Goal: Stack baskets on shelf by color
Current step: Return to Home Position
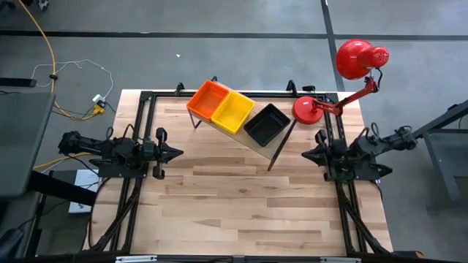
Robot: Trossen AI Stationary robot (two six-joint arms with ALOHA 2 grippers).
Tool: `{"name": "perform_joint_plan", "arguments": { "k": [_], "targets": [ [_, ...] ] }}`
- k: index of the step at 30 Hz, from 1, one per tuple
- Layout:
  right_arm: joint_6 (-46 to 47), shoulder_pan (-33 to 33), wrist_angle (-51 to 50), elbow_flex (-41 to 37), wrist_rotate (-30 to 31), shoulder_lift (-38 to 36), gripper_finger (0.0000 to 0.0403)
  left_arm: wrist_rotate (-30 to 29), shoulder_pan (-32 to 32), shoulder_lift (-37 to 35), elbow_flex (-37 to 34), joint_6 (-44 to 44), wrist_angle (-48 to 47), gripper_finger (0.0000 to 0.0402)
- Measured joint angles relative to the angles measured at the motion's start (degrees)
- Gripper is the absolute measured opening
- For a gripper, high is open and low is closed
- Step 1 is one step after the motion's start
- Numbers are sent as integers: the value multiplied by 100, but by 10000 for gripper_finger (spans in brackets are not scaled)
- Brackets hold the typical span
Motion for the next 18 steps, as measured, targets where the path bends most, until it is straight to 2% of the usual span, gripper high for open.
{"name": "perform_joint_plan", "arguments": {
  "k": [2, 4, 10, 14, 18],
  "targets": [
    [-201, -227, 117, -3, -649, -6, 0, 1, 0, 20, 0, -1, 12, 0],
    [-231, -451, 185, -5, -998, -8, 0, 4, 0, 24, 0, -2, -14, 0],
    [230, -969, 12, -7, -1004, -5, 0, 4, 0, 24, 0, -1, -5, 0],
    [307, -1049, -25, -10, -731, -4, 0, 4, 0, 24, 0, -1, -8, 0],
    [335, -1043, 198, -347, -827, -7, 0, 4, 0, 24, 0, -1, -8, 0]
  ]
}}
